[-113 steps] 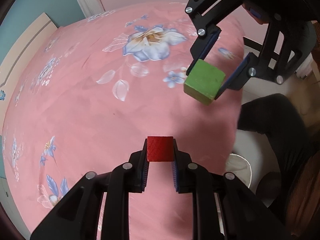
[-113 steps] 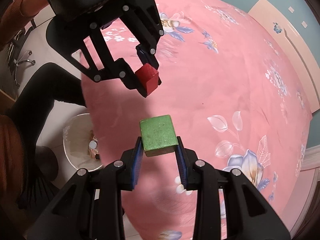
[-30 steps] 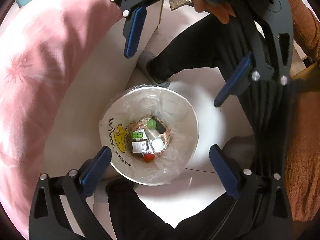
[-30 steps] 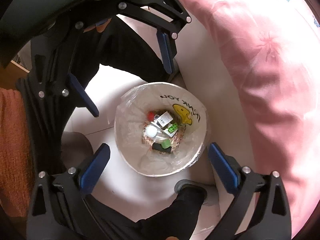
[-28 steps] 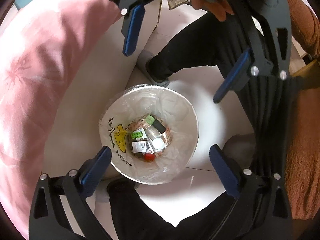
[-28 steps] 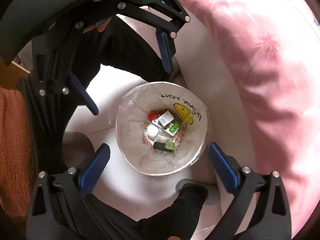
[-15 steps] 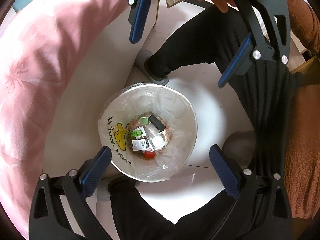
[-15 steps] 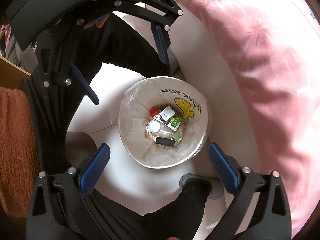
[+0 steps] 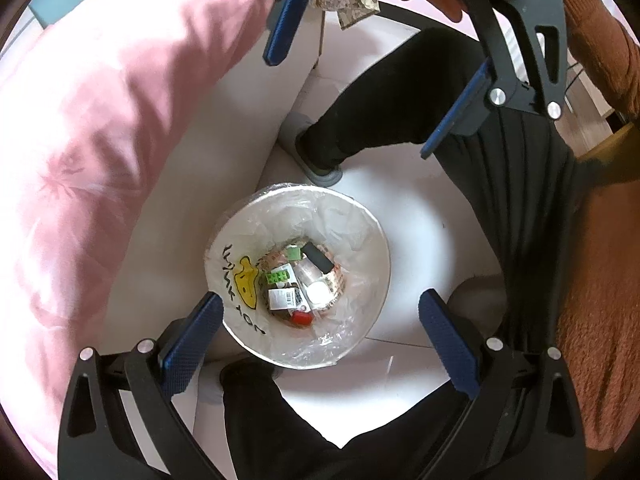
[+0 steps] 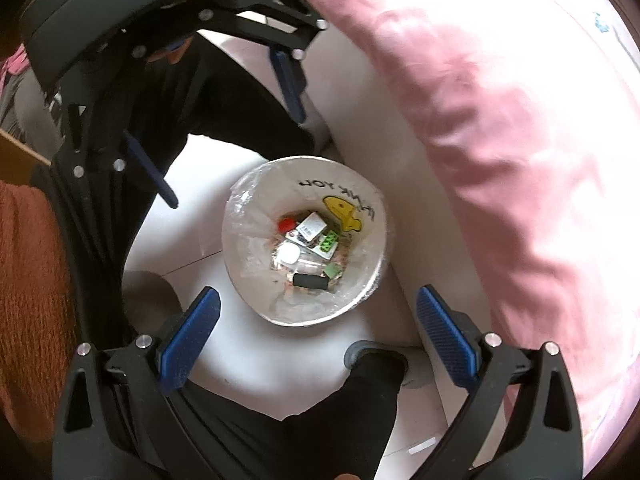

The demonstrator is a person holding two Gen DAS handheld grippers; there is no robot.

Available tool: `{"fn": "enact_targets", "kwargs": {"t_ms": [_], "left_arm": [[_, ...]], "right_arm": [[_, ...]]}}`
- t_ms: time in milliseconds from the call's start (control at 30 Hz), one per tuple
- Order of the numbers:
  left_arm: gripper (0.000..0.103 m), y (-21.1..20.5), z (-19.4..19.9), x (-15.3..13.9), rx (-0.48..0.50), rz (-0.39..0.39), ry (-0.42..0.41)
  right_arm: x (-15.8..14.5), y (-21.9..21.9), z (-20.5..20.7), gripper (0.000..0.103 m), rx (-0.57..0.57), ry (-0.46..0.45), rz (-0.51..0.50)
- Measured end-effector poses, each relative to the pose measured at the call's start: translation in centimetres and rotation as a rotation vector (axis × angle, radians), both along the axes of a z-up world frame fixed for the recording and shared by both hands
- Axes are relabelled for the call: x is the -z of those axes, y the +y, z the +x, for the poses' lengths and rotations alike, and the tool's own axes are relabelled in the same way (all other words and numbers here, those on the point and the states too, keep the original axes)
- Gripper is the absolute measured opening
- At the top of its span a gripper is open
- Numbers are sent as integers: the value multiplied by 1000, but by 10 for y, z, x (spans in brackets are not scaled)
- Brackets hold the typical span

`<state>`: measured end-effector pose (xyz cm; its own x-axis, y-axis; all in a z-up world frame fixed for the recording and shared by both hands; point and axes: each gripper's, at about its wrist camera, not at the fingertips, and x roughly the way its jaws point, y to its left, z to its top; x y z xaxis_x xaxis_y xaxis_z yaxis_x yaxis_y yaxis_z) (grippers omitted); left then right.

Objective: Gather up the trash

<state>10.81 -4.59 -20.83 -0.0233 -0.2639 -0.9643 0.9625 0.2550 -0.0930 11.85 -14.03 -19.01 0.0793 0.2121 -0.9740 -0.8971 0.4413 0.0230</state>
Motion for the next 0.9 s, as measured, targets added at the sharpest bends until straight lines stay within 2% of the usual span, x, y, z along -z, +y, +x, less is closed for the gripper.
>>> {"fn": "enact_targets", "kwargs": {"t_ms": [100, 233, 500, 600, 667, 833, 900], "left_arm": [[99, -1, 1, -8, -35, -9, -15], [99, 0, 6, -24, -134, -38, -45], [99, 8, 10, -63, -402, -99, -117], [99, 13, 10, -73, -507, -103, -130], [99, 16, 6, -82, -562, -124, -133], [99, 26, -2, -103, -742, -183, -151], [99, 28, -7, -112, -821, -190, -169]], "right_arm": [[-9, -6, 0, 96, 35, -36, 11], [-22, -15, -2, 96, 110, -101, 17], [-57, -27, -13, 96, 316, -245, 78], [-71, -30, -19, 96, 430, -265, 119], [-82, -34, -22, 96, 549, -261, 142], [-100, -51, -36, 96, 836, -193, 219], [-105, -51, -48, 96, 891, -230, 220]]}}
